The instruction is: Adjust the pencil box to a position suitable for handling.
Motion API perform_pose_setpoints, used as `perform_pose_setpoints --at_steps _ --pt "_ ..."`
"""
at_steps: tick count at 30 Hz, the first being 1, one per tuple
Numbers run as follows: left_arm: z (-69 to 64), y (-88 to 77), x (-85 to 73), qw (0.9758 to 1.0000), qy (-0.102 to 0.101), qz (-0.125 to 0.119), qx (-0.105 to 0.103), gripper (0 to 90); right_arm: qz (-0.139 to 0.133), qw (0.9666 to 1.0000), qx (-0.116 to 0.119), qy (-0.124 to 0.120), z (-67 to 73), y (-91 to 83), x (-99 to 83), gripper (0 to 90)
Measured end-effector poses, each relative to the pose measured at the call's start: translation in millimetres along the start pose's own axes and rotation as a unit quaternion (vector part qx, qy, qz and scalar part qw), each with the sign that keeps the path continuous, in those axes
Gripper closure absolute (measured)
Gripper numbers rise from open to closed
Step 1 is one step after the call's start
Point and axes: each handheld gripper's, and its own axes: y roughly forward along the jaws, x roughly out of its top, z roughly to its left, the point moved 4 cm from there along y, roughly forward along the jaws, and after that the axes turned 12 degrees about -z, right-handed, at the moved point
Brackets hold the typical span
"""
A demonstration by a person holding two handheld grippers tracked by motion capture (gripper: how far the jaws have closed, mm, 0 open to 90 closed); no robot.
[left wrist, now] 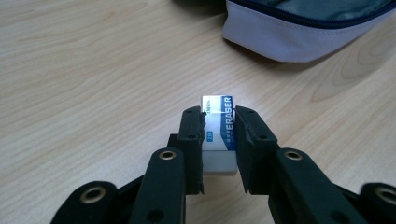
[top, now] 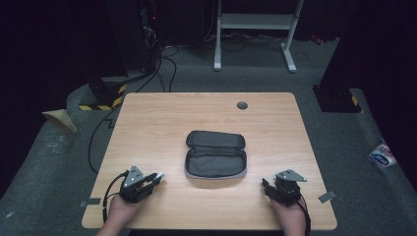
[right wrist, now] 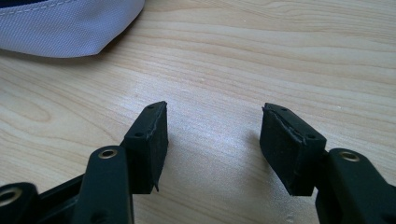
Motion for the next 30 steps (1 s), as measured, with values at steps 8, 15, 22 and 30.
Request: perform_pose_setpoints --at_steps 8,15,22,30 --pt "-2.6 4.6 13.0 0.9998 0.001 -0.013 0.012 72.9 0.000 1.0000 0.001 -0.001 -0.1 -0.3 -0.2 41.3" --pt "-4.5 10.7 26.6 0.9995 0.002 -0.029 0.012 72.8 0.000 1.0000 0.001 -0.001 -0.2 -0.1 -0.1 41.1" --pt "-10.6 16.7 35.7 0.9992 0.007 -0.038 0.004 72.8 0.000 1.0000 0.001 -0.001 -0.1 -0.1 -0.1 41.1" --pt "-21.7 23.6 50.2 0.9985 0.011 -0.053 -0.011 72.8 0.000 1.0000 0.000 0.000 0.0 -0.2 -0.1 41.1"
